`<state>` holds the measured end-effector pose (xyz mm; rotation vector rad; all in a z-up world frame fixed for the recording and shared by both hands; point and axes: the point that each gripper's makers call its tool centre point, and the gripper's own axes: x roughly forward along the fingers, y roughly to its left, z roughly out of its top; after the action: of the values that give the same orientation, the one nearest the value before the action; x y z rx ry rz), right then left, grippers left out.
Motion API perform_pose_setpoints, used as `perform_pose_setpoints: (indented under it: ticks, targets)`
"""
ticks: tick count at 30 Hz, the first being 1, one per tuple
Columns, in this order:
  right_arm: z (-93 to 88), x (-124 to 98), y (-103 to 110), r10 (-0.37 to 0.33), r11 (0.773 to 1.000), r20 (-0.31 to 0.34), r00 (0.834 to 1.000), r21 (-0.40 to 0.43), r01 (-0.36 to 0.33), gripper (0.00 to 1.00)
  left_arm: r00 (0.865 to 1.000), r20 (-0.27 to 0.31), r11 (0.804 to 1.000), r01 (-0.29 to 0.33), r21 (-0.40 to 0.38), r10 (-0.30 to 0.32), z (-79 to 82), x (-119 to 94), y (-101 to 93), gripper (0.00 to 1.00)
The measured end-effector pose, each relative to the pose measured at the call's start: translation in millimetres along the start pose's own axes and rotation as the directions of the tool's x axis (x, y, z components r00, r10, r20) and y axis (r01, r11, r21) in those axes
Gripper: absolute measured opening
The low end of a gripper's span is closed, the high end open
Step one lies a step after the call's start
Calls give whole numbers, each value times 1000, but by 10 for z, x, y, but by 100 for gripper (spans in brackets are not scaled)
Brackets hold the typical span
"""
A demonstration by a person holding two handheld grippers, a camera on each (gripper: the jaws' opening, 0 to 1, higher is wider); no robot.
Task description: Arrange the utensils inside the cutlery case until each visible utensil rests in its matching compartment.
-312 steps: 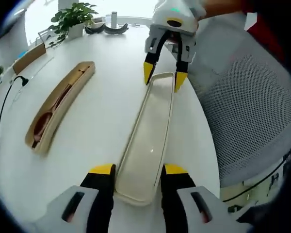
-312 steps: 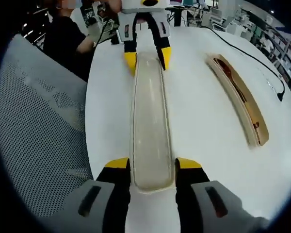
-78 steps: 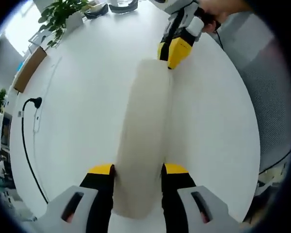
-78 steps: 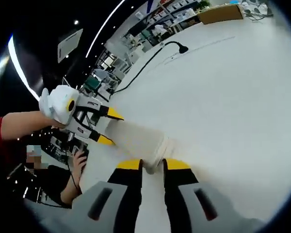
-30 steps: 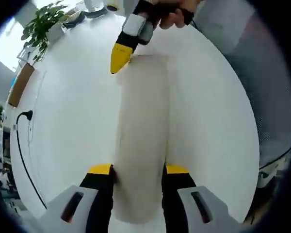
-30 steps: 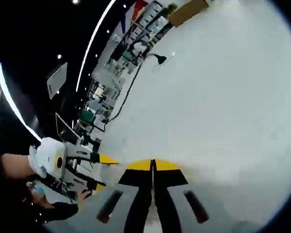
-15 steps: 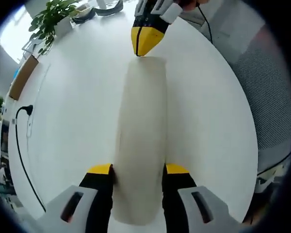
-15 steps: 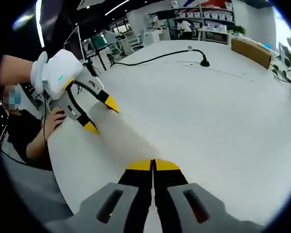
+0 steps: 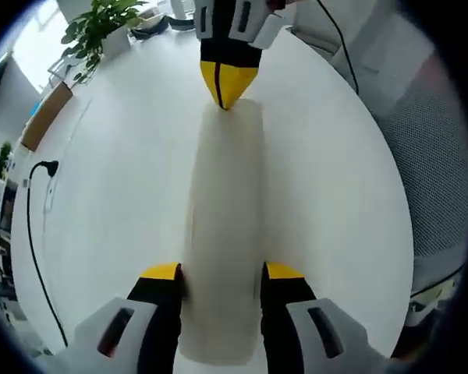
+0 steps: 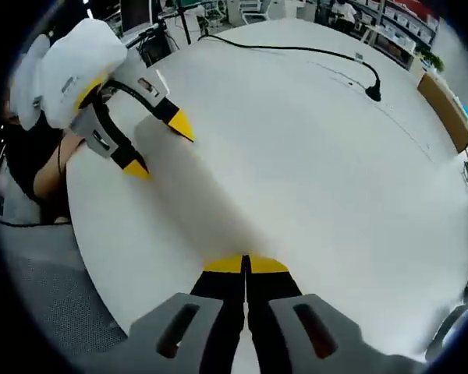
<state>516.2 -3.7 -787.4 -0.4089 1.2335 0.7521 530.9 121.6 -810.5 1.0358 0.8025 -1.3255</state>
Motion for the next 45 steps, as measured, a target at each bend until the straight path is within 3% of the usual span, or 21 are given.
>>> perform_pose_setpoints:
  ticks: [2, 7, 11, 13, 14, 16, 21, 25, 27, 29, 31, 34, 38, 40, 42, 45]
  targets:
    - [39, 14, -9, -1, 995, 16, 1000, -95, 3, 0, 1000, 11, 1000, 0, -1, 0, 11, 3, -5, 40]
    - [25, 22, 47, 15, 996, 47, 999, -86, -11, 0, 1000, 6, 1000, 4, -6, -4, 22, 4, -17, 40]
    - [13, 18, 66, -18, 976, 20, 1000, -216, 22, 0, 1000, 12, 999, 2, -33, -1, 25, -8, -42, 41]
    - [14, 27, 79, -24, 975, 5, 1000, -219, 25, 0, 998, 55, 999, -5, -35, 7, 43, -26, -39, 42]
    - [15, 29, 79, -31, 973, -9, 999, -230, 28, 0, 994, 111, 994, 15, -112, -3, 63, -44, -54, 42]
    - [17, 31, 78, -37, 969, -26, 999, -247, 30, 0, 996, 90, 979, 28, -202, -9, -56, -138, -46, 42]
    - [9, 32, 31, -28, 974, -27, 999, -228, 21, 0, 996, 85, 971, -16, -239, 37, -245, -406, 45, 42]
    - [14, 40, 47, -26, 970, -15, 1000, -240, 22, 0, 992, 107, 973, -46, -228, 72, -360, -618, 66, 21]
    - [17, 42, 46, -26, 973, -12, 1000, -230, 23, 0, 989, 128, 968, -38, -250, 72, -349, -637, 42, 27]
    - [17, 45, 42, -25, 975, -10, 1000, -221, 22, 0, 990, 123, 973, -44, -227, 74, -328, -600, 16, 26]
    - [10, 45, 45, -25, 975, -7, 1000, -221, 23, 0, 996, 46, 978, -63, -197, 74, -406, -537, -3, 23]
    - [3, 45, 47, -24, 975, -3, 1000, -219, 23, 0, 998, 2, 982, -60, -179, 62, -458, -453, -51, 20]
    - [-9, 44, 50, -19, 980, 0, 1000, -198, 18, 0, 998, 15, 974, -63, -217, 68, -423, -446, -24, 16]
    - [-12, 47, 51, -10, 979, -5, 1000, -205, 9, 0, 1000, 18, 978, -2, -210, 6, -408, -420, -104, 9]
    - [-9, 51, 46, -8, 980, -13, 1000, -201, 5, 0, 1000, 8, 973, -4, -231, 6, -406, -421, -61, 8]
    - [-8, 55, 45, -6, 973, -25, 1000, -229, 0, 0, 1000, 2, 950, 9, -312, -8, -415, -411, -34, 6]
